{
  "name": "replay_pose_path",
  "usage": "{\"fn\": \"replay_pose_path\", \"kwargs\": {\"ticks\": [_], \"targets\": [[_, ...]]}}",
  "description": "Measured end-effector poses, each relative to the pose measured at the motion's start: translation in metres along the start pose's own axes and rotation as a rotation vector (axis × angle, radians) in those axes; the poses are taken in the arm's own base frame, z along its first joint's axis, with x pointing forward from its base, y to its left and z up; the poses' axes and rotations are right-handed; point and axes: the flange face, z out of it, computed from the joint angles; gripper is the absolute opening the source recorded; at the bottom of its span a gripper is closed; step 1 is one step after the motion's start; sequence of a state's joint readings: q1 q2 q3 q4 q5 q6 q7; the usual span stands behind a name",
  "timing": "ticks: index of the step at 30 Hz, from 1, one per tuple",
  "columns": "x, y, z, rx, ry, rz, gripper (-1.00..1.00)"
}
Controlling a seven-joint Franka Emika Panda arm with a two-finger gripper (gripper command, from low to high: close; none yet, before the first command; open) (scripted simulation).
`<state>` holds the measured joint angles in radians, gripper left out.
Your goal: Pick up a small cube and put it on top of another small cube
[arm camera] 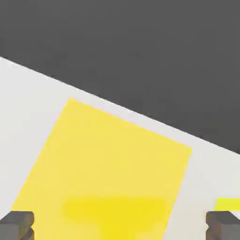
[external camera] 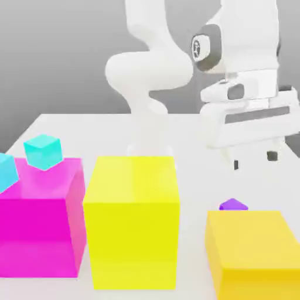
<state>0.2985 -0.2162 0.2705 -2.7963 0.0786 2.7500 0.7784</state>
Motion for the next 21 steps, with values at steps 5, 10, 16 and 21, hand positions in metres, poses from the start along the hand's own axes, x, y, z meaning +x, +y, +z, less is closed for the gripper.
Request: {"fn": "replay_pose_path", "kwargs": {"ticks": [5, 10, 16, 21], "targets": [[-0.085, 0.012, 0.088, -0.089, -0.127, -0.138, 0.0], [-0.092, 0.02, 0.131, -0.093, -0.136, -0.132, 0.0], [-0.094, 0.021, 0.138, -0.093, -0.136, -0.132, -1.0], [-0.091, 0.018, 0.12, -0.093, -0.135, -0.132, -1.0]]}}
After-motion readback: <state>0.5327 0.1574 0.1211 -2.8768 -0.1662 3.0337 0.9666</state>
